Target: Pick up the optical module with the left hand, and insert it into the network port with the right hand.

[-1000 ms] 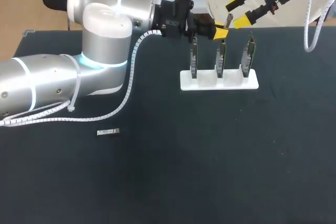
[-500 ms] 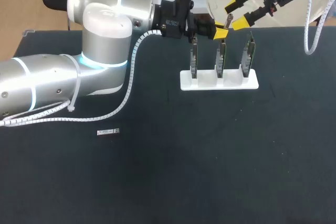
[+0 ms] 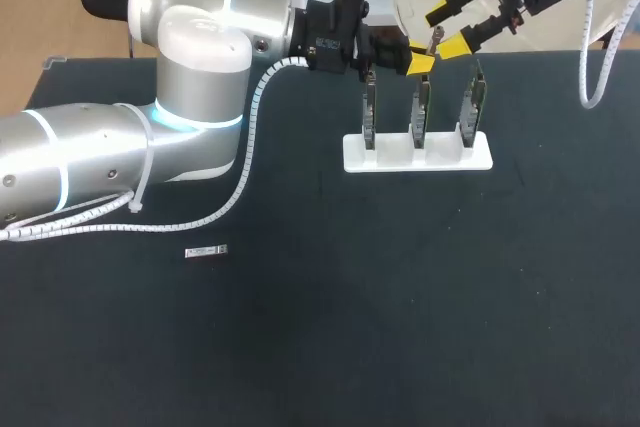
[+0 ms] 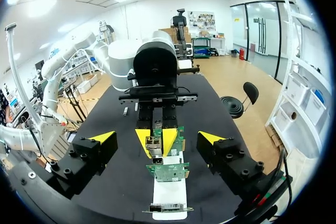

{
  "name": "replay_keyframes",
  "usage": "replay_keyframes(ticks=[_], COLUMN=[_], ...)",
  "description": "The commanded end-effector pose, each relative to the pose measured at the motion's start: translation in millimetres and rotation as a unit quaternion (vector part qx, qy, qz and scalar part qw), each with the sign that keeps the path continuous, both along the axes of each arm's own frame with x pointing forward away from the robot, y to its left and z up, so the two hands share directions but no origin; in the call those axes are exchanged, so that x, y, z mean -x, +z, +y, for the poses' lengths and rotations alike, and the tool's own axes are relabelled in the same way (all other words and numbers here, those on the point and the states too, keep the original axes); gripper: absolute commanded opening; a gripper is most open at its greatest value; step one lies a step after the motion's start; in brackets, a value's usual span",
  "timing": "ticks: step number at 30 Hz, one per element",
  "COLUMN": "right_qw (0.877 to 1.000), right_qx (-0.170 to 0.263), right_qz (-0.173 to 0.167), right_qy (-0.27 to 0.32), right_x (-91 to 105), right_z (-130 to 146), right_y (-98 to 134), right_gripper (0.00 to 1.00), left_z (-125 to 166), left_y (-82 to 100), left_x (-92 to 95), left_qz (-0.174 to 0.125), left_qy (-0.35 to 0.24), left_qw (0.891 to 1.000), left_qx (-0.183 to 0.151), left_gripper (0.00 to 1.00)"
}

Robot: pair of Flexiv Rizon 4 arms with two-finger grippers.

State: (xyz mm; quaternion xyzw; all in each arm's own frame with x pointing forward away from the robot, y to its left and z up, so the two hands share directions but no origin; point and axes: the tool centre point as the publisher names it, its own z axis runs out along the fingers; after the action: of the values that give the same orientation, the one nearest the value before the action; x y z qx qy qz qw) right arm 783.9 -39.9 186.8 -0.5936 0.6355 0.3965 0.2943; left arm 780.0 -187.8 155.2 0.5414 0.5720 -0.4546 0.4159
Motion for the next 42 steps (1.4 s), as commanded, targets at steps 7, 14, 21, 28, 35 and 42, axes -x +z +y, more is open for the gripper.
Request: replay_keyframes(ticks=[7, 14, 21, 28, 35, 42], right_qw=[1.0, 1.0, 1.0, 1.0, 1.0, 1.0], right_qx=[0.0, 0.001, -0.001, 0.001, 0.0, 0.001], right_qz=[-0.005, -0.008, -0.007, -0.005, -0.005, -0.007], right_qy=[-0.002, -0.002, 0.0, 0.001, 0.003, 0.004], right_x=[4.8, 2.9, 2.5, 2.6, 2.4, 2.0], right_z=[0.8, 0.7, 1.2, 1.2, 1.8, 1.8], right_y=[-0.1, 0.6, 0.7, 0.3, 0.4, 1.6], right_gripper=[0.0, 0.0, 0.0, 0.0, 0.0, 0.0], left_z=[-1.0, -1.0, -1.0, -1.0, -1.0, -1.0], left_y=[0.1, 0.1, 0.1, 0.1, 0.1, 0.1], left_x=[-3.0, -3.0, -3.0, -3.0, -3.0, -3.0], left_qz=[0.001, 0.001, 0.001, 0.001, 0.001, 0.001], left_qy=[-0.003, -0.003, -0.003, -0.003, -0.003, -0.003], left_qw=[1.0, 1.0, 1.0, 1.0, 1.0, 1.0], left_qx=[-0.001, -0.001, -0.001, -0.001, -0.001, -0.001], left_gripper=[0.0, 0.0, 0.0, 0.0, 1.0, 1.0])
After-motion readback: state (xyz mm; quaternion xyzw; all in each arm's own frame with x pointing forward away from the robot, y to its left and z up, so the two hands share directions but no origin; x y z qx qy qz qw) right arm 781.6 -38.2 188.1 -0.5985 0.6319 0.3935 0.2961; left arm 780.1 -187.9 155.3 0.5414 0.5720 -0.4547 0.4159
